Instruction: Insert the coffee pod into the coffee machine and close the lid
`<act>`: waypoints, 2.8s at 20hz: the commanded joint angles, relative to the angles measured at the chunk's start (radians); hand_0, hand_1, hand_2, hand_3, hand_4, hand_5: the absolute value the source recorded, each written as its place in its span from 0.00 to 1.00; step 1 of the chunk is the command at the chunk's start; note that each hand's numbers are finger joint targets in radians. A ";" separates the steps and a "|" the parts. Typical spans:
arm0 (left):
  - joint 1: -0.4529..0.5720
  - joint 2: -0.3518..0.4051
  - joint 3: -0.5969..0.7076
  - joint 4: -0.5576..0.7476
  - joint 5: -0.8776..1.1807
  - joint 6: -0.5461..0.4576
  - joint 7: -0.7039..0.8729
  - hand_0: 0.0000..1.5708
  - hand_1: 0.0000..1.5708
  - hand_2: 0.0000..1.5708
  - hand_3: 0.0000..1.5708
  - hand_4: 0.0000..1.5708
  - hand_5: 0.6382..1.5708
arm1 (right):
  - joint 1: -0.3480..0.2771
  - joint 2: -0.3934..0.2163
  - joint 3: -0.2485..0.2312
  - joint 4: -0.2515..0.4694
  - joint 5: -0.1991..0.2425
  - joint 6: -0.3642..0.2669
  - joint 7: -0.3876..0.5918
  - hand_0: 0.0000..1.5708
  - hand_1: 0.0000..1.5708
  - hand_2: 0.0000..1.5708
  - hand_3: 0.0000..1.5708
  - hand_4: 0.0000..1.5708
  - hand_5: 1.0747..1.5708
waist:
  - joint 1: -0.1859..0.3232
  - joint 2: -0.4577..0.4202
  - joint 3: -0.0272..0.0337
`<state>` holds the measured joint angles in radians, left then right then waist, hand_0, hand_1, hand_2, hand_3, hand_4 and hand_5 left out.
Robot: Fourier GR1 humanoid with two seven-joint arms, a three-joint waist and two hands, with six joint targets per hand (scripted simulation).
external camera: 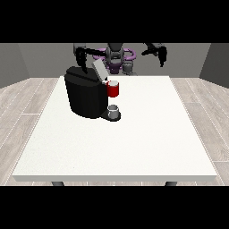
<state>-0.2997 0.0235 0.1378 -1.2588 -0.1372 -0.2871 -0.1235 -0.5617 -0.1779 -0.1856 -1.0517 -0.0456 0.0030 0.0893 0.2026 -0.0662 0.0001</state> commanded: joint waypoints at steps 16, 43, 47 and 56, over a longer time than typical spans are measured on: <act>0.071 0.070 0.012 -0.171 0.031 0.049 0.026 0.00 0.00 0.00 0.00 0.22 1.00 | -0.193 0.013 0.078 0.072 0.065 0.003 -0.054 0.00 0.00 0.00 0.00 0.13 1.00 | -0.032 0.143 -0.0002; -0.042 0.060 -0.073 -0.163 0.023 -0.010 0.024 0.00 0.00 0.00 0.00 0.28 1.00 | -0.453 -0.055 0.130 -0.034 0.183 -0.031 0.174 0.00 0.00 0.00 0.00 0.08 1.00 | 0.200 0.227 0.0005; -0.082 0.052 -0.086 -0.166 0.016 -0.008 0.000 0.00 0.00 0.00 0.00 0.27 1.00 | -0.463 -0.093 0.130 -0.083 0.221 -0.054 0.194 0.00 0.00 0.00 0.00 0.00 1.00 | 0.254 0.306 0.0005; -0.163 0.016 -0.123 -0.158 0.019 -0.019 0.007 0.00 0.00 0.00 0.00 0.27 1.00 | -0.516 -0.164 0.102 -0.155 0.243 -0.020 0.300 0.00 0.00 0.00 0.00 0.00 1.00 | 0.344 0.360 0.0007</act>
<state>-0.4261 0.0569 0.0327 -1.4141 -0.1191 -0.3026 -0.1209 -0.9738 -0.4324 -0.1507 -1.1432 0.2206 -0.0375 0.4916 0.4474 0.2750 0.0442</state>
